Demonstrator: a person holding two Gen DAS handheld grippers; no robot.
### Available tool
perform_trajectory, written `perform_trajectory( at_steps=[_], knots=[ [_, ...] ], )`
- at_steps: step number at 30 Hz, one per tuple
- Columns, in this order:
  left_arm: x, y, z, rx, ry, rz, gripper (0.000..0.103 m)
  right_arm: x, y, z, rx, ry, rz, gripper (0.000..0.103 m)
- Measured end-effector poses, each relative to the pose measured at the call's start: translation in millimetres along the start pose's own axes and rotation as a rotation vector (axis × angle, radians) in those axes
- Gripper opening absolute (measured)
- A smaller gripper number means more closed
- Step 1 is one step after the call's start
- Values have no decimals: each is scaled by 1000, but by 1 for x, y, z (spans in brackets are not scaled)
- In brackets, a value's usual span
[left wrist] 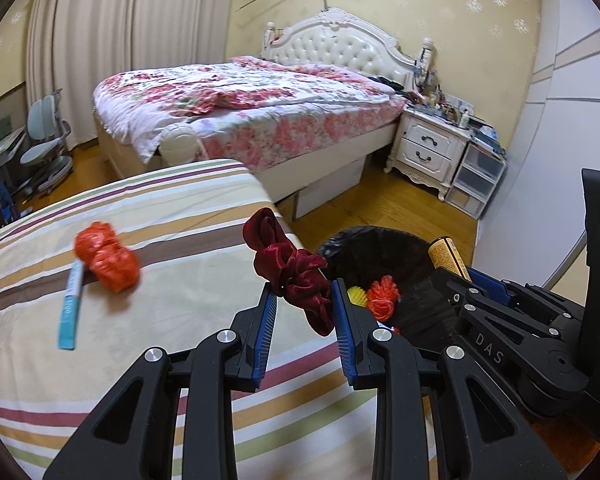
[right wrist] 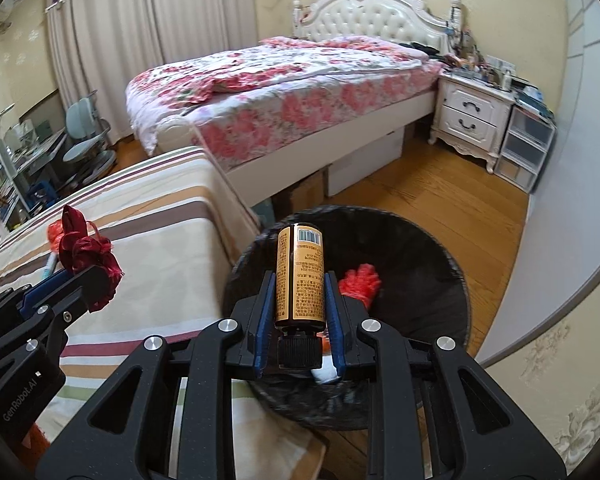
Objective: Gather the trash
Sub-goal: 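Carry the red cloth and gold can over the black bin and open both grippers, then move both open grippers back over the remaining trash on the bed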
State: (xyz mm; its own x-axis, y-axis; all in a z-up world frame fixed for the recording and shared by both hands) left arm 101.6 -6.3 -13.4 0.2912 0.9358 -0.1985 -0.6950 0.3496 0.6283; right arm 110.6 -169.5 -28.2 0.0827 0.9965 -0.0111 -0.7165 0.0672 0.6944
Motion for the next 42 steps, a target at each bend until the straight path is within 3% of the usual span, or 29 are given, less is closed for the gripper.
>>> perform_trajectory(
  at_steps=[10,23,26,31,34,42],
  knots=[
    [-32,-42,11,32,-60,-6,29,-41,-23,0,17,-58,-31,23],
    [-50,-76,15,72,-102,11,30,-62,-41,-3,41,-96,-38,23],
    [-54,-78,16,68,-118,31,42,-65,-44,-3,44,-105,-37,25],
    [-51,-75,15,49,-106,66,70,-70,-43,-4,39,-120,-53,38],
    [-49,-71,15,38,-102,84,71,-72,-43,-6,41,-128,-61,40],
    [-42,-63,14,33,-94,98,72,-73,-37,-7,27,-131,-83,57]
  ],
)
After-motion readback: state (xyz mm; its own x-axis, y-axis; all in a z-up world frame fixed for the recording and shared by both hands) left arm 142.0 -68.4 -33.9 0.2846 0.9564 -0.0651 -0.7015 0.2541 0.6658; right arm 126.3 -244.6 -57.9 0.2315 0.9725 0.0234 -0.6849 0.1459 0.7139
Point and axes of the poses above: each gripper's, at about its wrist camera, not at the fingertips, and y roughly against the way its jaws point, x to its left, z to its top, the point moved 2 cm from there along -y, roughly the way its jaws point, and after that the axes turned 7 degrees about -z, right-handed, at the moved point
